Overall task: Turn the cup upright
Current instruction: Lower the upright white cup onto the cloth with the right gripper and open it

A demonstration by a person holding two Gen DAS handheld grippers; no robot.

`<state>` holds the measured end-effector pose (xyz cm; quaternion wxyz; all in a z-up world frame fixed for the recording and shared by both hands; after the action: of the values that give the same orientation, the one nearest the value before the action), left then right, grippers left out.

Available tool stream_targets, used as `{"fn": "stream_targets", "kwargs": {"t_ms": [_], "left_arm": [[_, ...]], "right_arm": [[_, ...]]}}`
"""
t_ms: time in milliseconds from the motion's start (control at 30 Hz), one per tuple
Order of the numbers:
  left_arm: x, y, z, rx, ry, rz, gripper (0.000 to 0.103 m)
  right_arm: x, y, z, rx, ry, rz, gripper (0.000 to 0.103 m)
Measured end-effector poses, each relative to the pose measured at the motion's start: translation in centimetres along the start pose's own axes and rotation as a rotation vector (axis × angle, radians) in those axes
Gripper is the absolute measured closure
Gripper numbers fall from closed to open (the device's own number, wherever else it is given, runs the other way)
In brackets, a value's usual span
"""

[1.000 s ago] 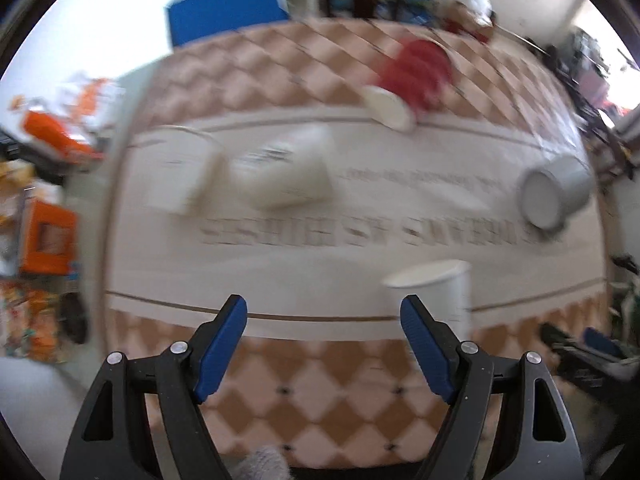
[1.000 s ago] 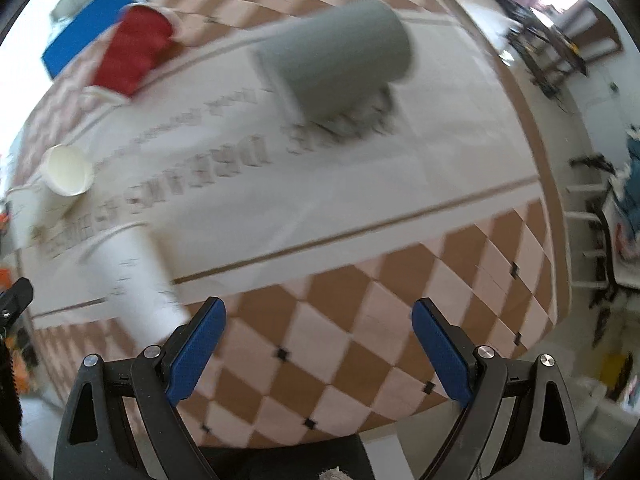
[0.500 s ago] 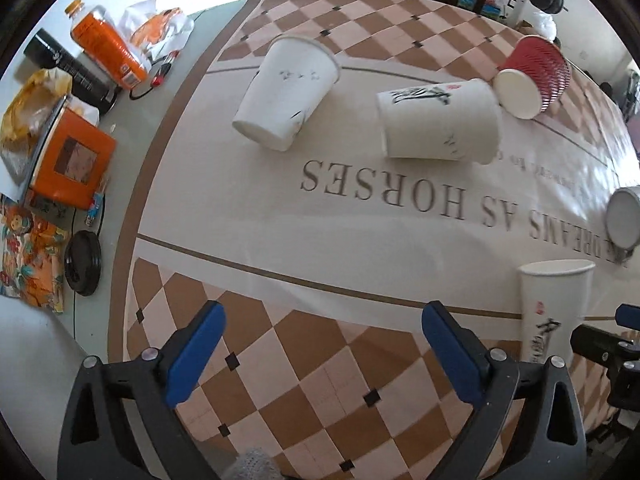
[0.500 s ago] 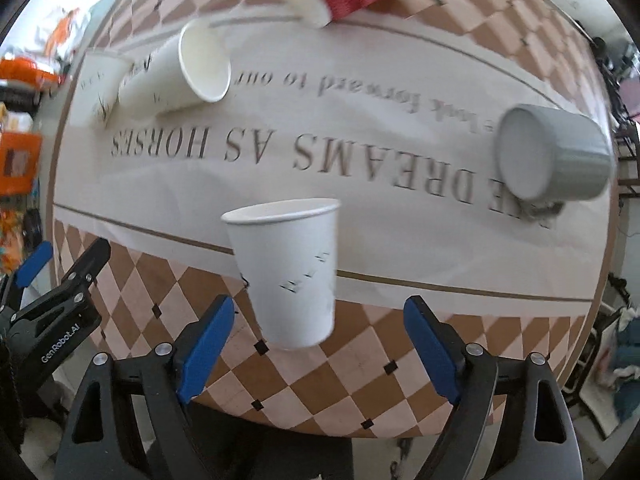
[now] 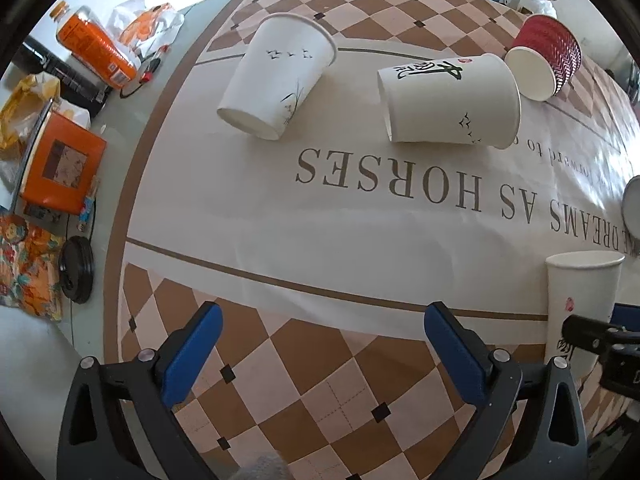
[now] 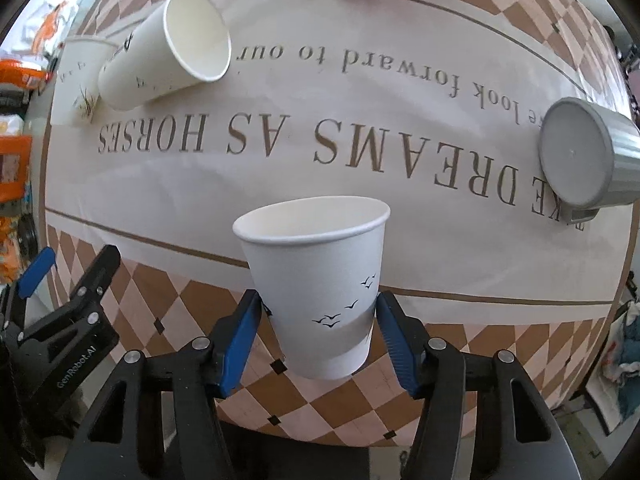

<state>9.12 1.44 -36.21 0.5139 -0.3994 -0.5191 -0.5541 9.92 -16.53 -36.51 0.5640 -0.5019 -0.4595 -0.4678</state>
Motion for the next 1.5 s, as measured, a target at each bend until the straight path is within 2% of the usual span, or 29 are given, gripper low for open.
{"fn": "stream_targets", "kwargs": {"t_ms": [100, 200, 367, 433, 633, 733, 833, 933, 1033, 1167, 1200, 1233, 1367, 1500], "left_arm": [[-0.2, 0.2, -0.3, -0.003, 0.026, 0.019, 0.000], [-0.3, 0.4, -0.6, 0.000, 0.032, 0.025, 0.000], [-0.7, 1.1, -1.0, 0.035, 0.014, 0.041, 0.000], [-0.9, 1.5, -1.1, 0.053, 0.014, 0.046, 0.000], [-2.0, 2.4, -1.6, 0.084, 0.028, 0.040, 0.000], [-2.6, 2.4, -1.8, 0.079, 0.038, 0.046, 0.000], [-2.9, 2.2, -1.9, 0.065, 0.046, 0.042, 0.000], [-3.2, 1.9, -2.0, 0.046, 0.049, 0.040, 0.000], [-3.2, 1.7, -2.0, 0.032, 0.050, 0.037, 0.000], [-2.0, 1.7, -1.8, 0.029, 0.036, 0.001, 0.000], [-1.7, 1.8, -1.9, 0.025, 0.032, -0.005, 0.000], [-1.1, 1.9, -2.0, 0.017, 0.019, -0.018, 0.000], [1.4, 2.0, -2.3, -0.020, -0.005, -0.068, 0.000], [5.6, 1.5, -2.9, -0.059, -0.040, -0.148, 0.000]], "right_arm": [[0.8, -0.1, -1.0, -0.033, 0.032, -0.054, 0.042], [2.0, -0.2, -2.6, -0.072, 0.085, -0.145, 0.042], [4.2, 0.1, -4.2, -0.104, 0.148, -0.360, 0.043], [5.1, 0.4, -4.9, -0.111, 0.157, -0.477, 0.043], [5.0, 1.4, -5.3, -0.138, 0.130, -0.764, 0.043], [3.7, 2.0, -4.9, -0.151, 0.093, -0.835, 0.043], [3.3, 1.0, -4.4, -0.136, 0.056, -0.897, 0.043], [2.6, -0.1, -3.8, -0.112, 0.022, -0.914, 0.043], [2.2, -1.1, -3.4, -0.102, -0.002, -0.896, 0.042], [1.6, -1.7, -3.4, -0.112, -0.004, -0.830, 0.040], [1.7, -1.8, -3.5, -0.116, 0.002, -0.804, 0.034], [1.8, -1.9, -3.6, -0.121, 0.001, -0.786, 0.022], [3.5, -3.6, -4.1, -0.142, -0.041, -0.752, 0.013], [6.3, -5.9, -5.6, -0.213, -0.089, -0.716, 0.002]]}}
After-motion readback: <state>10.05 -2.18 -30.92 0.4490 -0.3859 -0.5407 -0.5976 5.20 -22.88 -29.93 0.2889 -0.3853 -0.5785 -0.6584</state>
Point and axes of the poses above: each gripper's, at about its wrist camera, not at the fingertips, and x roughly against the way its jaws point, z to its left, y to its top, the point moved 3 cm from there along -x, roughly the way its jaws point
